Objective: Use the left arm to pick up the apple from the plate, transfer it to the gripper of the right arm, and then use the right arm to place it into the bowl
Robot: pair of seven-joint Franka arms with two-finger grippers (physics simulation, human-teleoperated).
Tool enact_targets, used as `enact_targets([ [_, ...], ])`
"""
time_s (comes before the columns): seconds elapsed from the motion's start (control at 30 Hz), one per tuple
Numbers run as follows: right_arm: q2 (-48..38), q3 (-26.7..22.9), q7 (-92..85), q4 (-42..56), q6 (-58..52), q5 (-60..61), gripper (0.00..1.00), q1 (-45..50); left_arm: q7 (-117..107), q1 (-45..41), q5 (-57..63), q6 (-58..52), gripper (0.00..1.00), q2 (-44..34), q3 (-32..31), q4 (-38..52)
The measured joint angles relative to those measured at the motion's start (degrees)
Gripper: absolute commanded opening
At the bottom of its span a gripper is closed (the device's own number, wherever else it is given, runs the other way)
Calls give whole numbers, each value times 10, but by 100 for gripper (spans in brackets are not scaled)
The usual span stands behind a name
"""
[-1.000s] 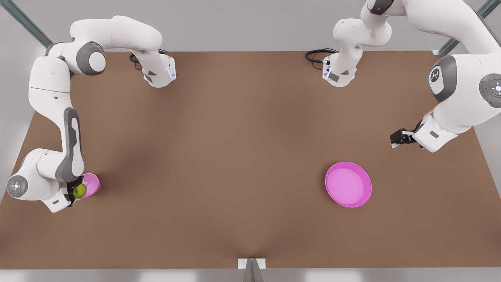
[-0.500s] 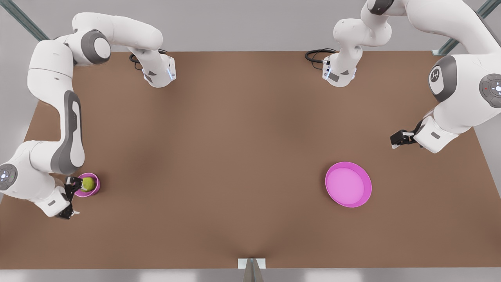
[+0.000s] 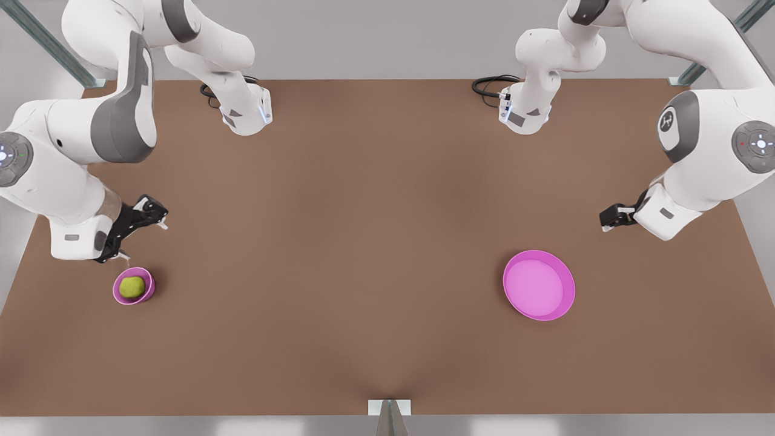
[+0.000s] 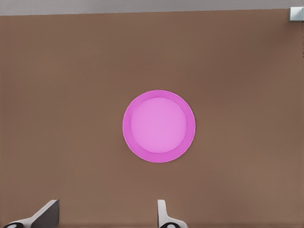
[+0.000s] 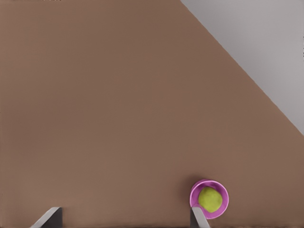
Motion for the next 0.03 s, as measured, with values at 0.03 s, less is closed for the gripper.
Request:
enact_targets([
  [0.03, -12, -1, 22, -20, 4, 0, 100, 0, 0, 0, 0, 0, 100, 0, 0, 0],
])
